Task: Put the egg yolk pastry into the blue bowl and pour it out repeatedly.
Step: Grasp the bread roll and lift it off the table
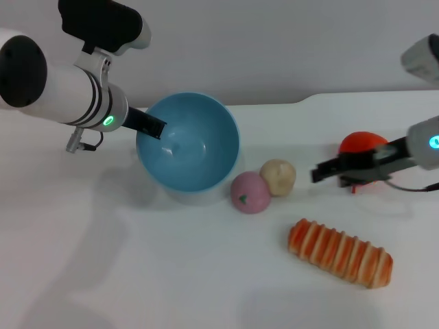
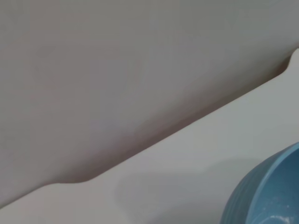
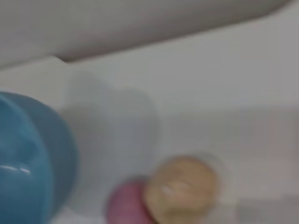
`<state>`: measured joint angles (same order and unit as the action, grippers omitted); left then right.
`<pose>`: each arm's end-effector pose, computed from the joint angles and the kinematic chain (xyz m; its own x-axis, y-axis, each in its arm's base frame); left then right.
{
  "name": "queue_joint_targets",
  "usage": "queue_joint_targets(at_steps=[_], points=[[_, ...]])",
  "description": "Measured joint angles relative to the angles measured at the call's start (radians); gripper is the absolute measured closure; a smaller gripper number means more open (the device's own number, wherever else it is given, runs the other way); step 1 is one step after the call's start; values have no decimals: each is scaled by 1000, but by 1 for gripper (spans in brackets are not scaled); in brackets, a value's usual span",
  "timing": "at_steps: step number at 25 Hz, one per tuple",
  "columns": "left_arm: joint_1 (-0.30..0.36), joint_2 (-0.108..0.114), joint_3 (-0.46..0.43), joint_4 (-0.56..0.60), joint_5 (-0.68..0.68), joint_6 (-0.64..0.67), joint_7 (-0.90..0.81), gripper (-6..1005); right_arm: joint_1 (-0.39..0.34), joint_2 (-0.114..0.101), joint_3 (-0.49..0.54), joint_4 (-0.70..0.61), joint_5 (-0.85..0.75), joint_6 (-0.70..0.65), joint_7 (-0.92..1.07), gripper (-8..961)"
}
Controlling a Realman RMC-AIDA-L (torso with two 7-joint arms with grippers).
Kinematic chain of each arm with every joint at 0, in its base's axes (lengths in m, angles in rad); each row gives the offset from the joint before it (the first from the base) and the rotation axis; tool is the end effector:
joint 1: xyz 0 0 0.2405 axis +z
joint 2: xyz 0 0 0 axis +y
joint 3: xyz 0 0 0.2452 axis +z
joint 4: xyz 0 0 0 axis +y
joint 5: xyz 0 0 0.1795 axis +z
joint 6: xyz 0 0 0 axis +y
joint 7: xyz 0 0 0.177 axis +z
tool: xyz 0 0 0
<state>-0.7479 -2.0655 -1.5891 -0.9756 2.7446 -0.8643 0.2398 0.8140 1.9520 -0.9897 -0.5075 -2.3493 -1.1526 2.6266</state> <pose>-0.1950 0.4197 -0.0461 0.7500 0.6529 0.1058 0.5218 -0.4858 -0.7012 0.2502 0.3849 -0.0307 0.2256 -0.9441 -0.2402 -0.9542 -0.1645 -0.2497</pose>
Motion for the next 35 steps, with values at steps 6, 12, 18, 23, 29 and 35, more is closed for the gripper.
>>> queue_joint_targets(at_steps=[6,12,18,23,29,35], points=[[-1,2,0,0,-3,4,1,999,20,-15,2,-80,-78,-47,38,326],[-11,0,0,2,-3,-1,1,999,67,17,1,-32,-86,120,-11,333],[-11,-1,1,4,-4,-4,1,1000,114,62,3,70,-83,243,-65,339],[-12,-1,9,6,-6,-5,1,999,110,109,9,101,-76,318,-104,345],[-22,-1,12,11,-6,-6,1,999,106,116,2,166,49,362,-210,351],[-24,-2,19,11,-6,-6,1,999,97,118,1,186,125,382,-280,358]])
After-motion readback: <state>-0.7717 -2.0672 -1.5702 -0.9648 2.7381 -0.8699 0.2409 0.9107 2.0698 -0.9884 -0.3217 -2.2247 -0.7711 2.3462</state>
